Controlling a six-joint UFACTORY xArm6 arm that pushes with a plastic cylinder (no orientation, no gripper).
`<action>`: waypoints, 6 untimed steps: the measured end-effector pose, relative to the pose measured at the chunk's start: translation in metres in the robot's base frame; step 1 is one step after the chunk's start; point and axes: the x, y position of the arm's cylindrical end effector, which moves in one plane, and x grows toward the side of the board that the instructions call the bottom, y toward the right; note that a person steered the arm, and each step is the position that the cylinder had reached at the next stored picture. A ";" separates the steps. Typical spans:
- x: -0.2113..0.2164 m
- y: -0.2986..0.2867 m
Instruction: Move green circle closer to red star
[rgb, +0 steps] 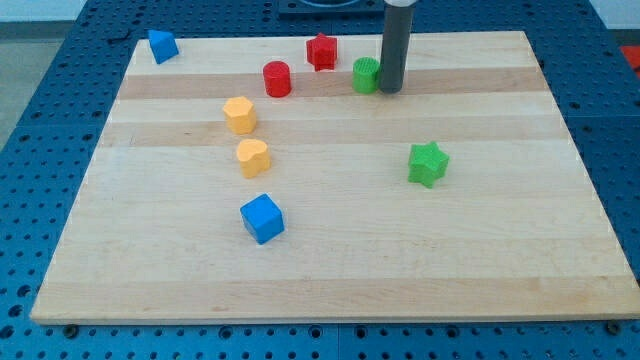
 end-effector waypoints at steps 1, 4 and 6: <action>-0.003 -0.015; 0.004 -0.045; -0.018 -0.078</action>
